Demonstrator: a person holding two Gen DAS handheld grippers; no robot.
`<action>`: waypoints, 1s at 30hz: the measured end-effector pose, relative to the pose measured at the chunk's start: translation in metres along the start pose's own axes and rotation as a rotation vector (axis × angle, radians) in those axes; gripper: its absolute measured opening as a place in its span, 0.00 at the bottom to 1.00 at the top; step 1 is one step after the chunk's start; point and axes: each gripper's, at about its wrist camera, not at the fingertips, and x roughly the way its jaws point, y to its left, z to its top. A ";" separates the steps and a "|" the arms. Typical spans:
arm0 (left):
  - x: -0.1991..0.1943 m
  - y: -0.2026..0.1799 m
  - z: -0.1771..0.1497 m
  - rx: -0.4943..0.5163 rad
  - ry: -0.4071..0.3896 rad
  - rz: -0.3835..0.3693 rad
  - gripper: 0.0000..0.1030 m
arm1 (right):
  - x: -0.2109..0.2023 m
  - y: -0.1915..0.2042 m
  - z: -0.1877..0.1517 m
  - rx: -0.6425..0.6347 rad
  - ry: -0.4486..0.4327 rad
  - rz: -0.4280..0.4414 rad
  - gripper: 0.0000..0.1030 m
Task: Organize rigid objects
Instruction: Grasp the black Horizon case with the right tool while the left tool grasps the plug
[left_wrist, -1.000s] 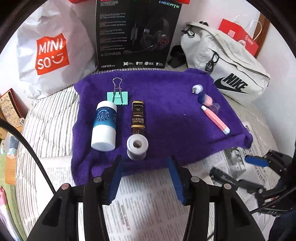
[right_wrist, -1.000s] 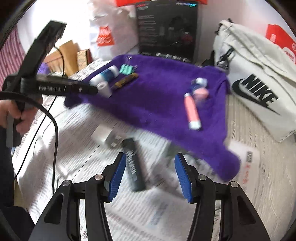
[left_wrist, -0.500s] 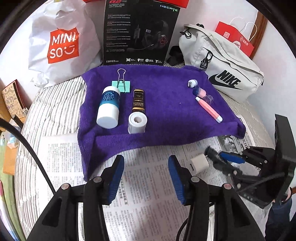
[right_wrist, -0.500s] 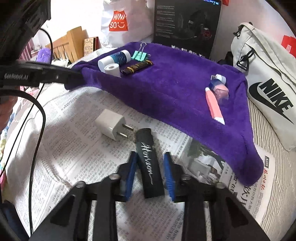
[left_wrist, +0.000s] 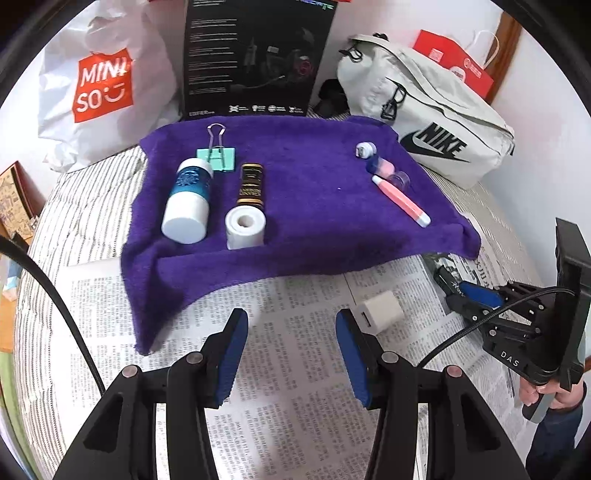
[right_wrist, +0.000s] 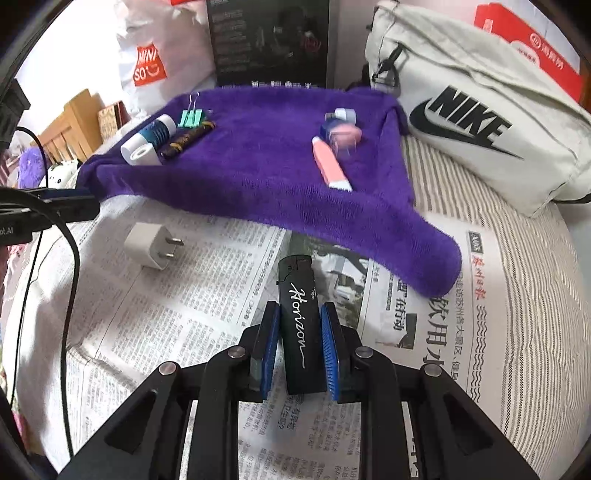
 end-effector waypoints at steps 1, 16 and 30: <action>0.001 -0.001 0.000 0.002 0.002 -0.002 0.46 | -0.001 0.000 -0.002 -0.004 -0.002 -0.006 0.23; 0.018 -0.045 0.012 0.059 0.018 -0.059 0.50 | -0.030 -0.032 -0.019 0.099 -0.031 -0.020 0.22; 0.053 -0.075 0.002 0.126 0.096 0.058 0.51 | -0.047 -0.060 -0.046 0.171 -0.042 -0.025 0.22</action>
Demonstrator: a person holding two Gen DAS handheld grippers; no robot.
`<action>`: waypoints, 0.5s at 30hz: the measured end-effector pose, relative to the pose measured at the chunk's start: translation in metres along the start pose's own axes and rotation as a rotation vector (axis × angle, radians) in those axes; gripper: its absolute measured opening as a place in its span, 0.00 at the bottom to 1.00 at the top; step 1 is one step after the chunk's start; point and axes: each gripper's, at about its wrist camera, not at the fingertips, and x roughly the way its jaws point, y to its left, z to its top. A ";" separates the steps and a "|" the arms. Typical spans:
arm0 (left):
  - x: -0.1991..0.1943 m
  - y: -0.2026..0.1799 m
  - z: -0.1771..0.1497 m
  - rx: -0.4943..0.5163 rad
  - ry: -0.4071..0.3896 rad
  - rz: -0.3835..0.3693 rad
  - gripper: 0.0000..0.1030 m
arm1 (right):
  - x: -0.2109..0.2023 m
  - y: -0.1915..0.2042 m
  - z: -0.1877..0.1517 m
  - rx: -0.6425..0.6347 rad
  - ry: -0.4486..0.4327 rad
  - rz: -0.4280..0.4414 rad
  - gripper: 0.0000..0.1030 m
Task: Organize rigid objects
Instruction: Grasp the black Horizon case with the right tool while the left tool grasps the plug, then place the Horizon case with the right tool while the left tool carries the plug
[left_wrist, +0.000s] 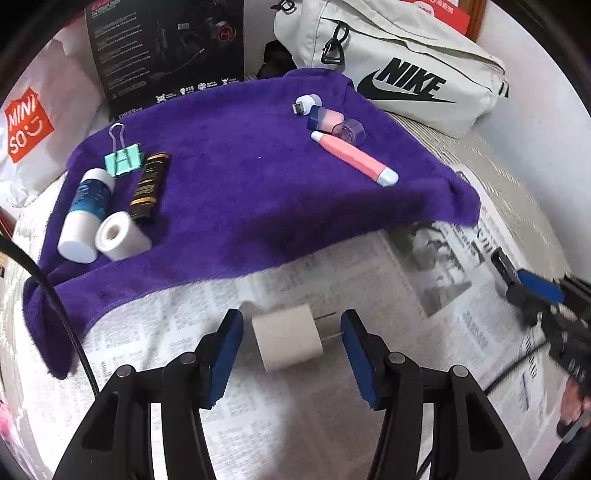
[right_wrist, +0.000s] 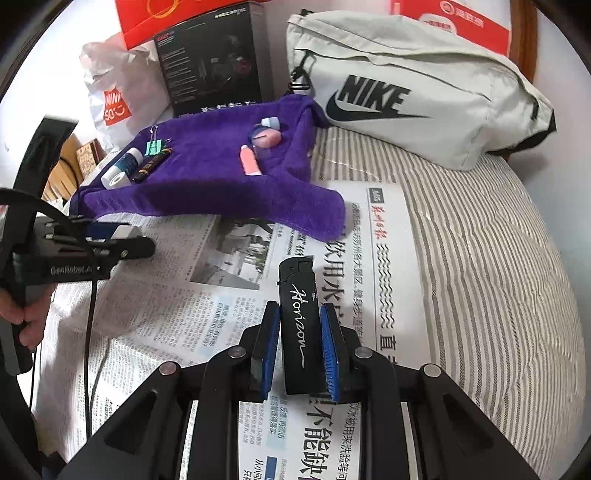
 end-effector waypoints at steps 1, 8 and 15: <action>-0.002 0.004 -0.002 -0.004 -0.001 0.001 0.51 | 0.001 -0.003 -0.001 0.014 0.004 0.009 0.22; -0.002 0.009 -0.003 -0.007 -0.006 0.006 0.51 | 0.006 -0.003 -0.002 0.021 0.009 0.022 0.21; -0.001 -0.001 -0.004 0.038 -0.022 0.031 0.41 | 0.011 0.003 -0.002 0.006 0.015 0.034 0.21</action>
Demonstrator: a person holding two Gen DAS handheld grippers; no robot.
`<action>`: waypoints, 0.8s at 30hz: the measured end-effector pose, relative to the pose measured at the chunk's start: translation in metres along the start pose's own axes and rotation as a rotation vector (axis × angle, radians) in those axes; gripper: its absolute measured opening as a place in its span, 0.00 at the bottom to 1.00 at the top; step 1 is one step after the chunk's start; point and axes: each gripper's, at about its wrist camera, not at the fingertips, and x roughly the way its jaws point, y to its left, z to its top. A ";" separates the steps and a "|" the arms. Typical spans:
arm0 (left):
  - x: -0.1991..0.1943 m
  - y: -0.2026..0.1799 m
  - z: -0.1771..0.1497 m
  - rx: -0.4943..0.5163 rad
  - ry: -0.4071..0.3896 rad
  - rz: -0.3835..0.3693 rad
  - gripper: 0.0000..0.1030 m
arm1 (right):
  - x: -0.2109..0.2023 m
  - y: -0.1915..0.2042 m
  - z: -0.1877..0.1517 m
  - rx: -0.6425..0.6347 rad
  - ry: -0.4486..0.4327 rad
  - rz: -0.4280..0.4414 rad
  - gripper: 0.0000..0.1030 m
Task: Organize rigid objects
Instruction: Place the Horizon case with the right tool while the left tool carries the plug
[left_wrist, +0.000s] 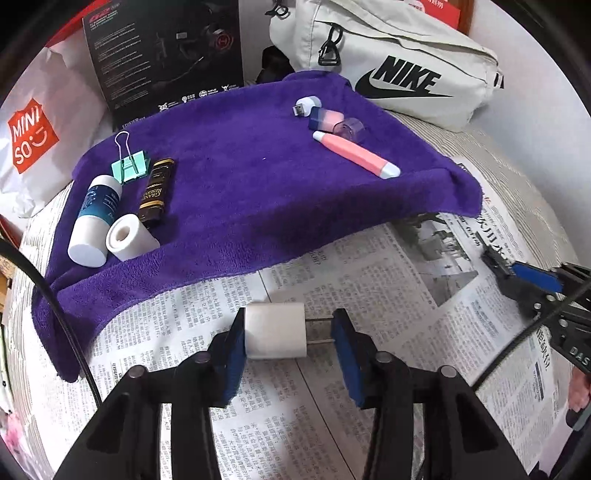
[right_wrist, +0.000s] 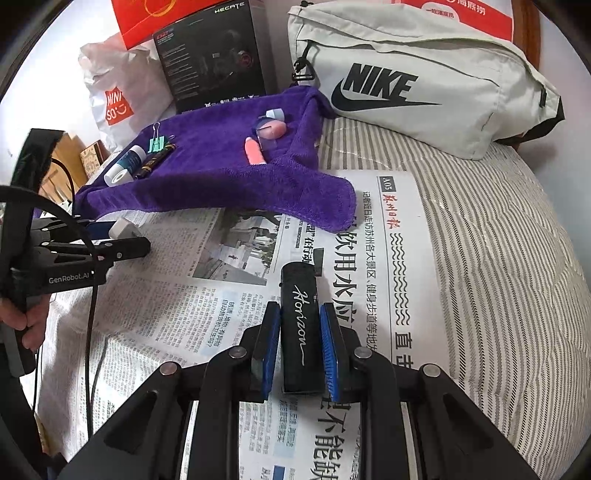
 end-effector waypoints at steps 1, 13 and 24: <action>-0.001 0.000 -0.001 0.002 0.000 0.000 0.41 | 0.001 0.000 0.000 -0.002 0.003 0.000 0.21; -0.002 0.002 -0.002 0.003 -0.010 -0.013 0.41 | 0.008 0.006 -0.001 -0.044 -0.003 -0.045 0.21; -0.018 0.031 -0.010 -0.052 -0.031 -0.048 0.41 | -0.003 0.012 0.018 -0.063 -0.009 -0.002 0.21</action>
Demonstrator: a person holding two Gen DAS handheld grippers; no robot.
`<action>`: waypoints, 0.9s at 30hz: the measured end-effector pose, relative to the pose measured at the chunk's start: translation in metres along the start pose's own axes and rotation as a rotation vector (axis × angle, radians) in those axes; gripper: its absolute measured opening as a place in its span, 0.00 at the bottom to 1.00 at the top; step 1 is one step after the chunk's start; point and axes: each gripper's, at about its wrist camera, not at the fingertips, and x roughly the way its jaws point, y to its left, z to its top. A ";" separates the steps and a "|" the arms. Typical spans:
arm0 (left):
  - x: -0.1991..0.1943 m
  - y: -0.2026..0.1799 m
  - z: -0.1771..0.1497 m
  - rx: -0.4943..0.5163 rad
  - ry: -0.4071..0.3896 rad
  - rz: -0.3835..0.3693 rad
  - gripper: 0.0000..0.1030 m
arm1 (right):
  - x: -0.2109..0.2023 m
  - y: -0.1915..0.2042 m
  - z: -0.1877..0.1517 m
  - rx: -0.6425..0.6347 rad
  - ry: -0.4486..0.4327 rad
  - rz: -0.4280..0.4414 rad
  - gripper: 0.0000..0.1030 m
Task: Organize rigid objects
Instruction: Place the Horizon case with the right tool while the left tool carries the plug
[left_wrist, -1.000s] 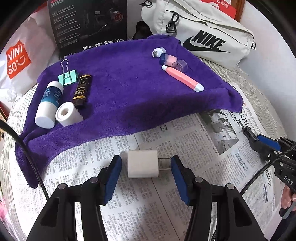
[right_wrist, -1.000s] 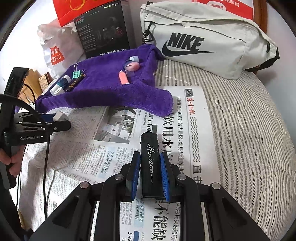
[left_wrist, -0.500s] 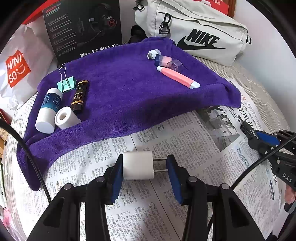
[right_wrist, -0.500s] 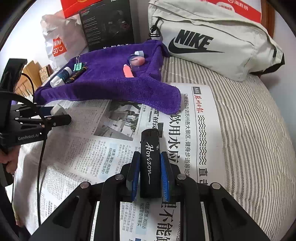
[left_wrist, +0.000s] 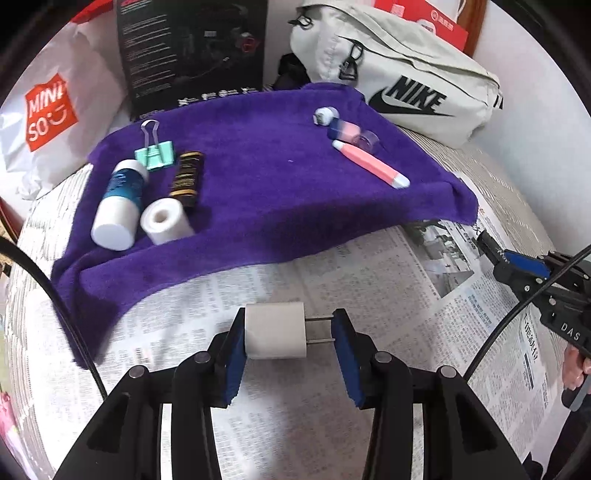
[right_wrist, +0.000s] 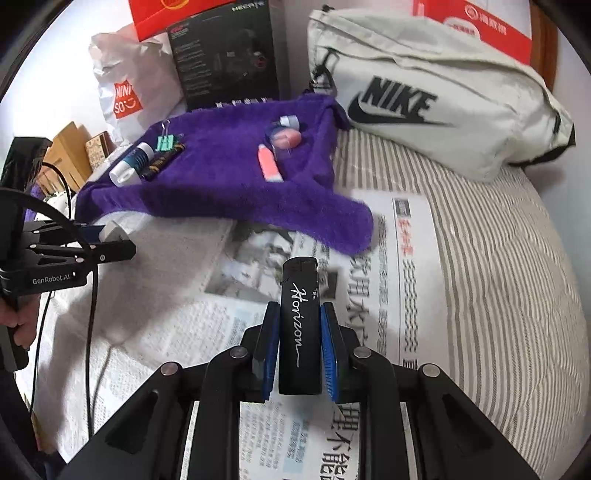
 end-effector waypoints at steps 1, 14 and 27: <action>-0.002 0.003 0.001 -0.004 -0.003 0.004 0.41 | -0.001 0.002 0.003 -0.004 -0.004 0.005 0.21; -0.032 0.033 0.016 -0.041 -0.059 0.007 0.41 | -0.009 0.023 0.048 -0.065 -0.048 0.046 0.21; -0.041 0.071 0.034 -0.086 -0.079 0.030 0.41 | 0.018 0.043 0.102 -0.125 -0.054 0.079 0.21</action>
